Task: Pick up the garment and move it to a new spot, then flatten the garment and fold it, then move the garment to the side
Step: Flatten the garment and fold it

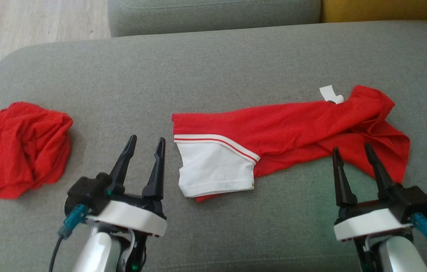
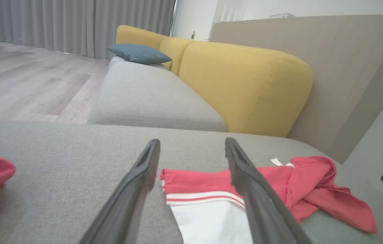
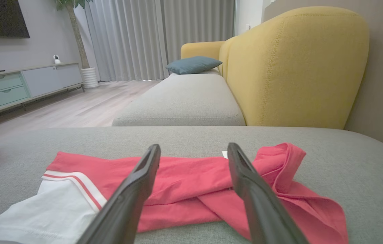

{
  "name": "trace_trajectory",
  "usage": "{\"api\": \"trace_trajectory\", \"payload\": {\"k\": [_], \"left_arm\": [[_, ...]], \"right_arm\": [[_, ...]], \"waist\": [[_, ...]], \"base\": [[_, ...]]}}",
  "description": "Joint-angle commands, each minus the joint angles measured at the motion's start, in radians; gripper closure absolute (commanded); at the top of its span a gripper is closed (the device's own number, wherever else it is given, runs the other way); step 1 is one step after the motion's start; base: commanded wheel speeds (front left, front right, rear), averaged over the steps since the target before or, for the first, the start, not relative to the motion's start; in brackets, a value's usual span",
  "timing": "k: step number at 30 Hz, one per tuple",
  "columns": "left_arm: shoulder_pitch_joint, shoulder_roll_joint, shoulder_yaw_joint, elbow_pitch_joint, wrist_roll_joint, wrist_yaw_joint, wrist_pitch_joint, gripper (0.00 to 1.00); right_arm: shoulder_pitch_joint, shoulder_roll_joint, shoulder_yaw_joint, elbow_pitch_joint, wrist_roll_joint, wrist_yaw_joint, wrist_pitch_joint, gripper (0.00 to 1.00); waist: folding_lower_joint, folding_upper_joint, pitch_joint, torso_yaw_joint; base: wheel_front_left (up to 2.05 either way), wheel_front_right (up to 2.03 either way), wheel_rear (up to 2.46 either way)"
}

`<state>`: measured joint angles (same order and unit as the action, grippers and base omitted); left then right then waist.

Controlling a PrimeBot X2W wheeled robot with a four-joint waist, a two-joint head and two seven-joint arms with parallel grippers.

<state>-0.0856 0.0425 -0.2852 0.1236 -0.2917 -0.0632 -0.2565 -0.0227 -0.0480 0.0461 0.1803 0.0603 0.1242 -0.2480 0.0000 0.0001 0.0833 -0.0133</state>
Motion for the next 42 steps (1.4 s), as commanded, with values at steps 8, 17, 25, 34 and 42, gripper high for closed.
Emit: {"api": "trace_trajectory", "payload": {"k": [8,17,25,34,42], "left_arm": [[-0.045,0.008,0.022,-0.043,0.009,-0.007,-0.005,0.0],[-0.077,0.008,-0.007,-0.035,0.004,-0.007,-0.005,0.0],[-0.103,0.008,-0.02,-0.024,-0.006,-0.005,-0.005,0.0],[-0.107,0.008,-0.025,-0.022,-0.015,-0.002,-0.005,0.0],[-0.11,0.008,-0.025,-0.023,-0.013,0.0,-0.005,0.0]], "right_arm": [[-0.052,-0.002,0.073,-0.038,-0.051,0.007,-0.014,0.0],[-0.163,-0.004,0.205,0.124,-0.157,0.007,-0.004,0.0],[-0.276,-0.043,0.236,0.314,-0.191,0.007,0.015,0.0],[-0.329,-0.071,0.289,0.411,-0.181,0.007,0.007,0.0],[-0.343,-0.083,0.287,0.439,-0.179,0.007,0.006,0.0]], "waist": [[0.0,-0.0001,0.021,0.024],[0.0,-0.0001,0.077,0.095],[0.0,-0.0001,0.13,0.174],[0.0,-0.0001,0.143,0.209],[0.0,-0.0001,0.144,0.204]], "base": [[0.0,0.0,0.0],[0.0,0.0,0.0],[0.0,0.0,0.0],[0.0,0.0,0.0],[0.0,0.0,0.0]]}}
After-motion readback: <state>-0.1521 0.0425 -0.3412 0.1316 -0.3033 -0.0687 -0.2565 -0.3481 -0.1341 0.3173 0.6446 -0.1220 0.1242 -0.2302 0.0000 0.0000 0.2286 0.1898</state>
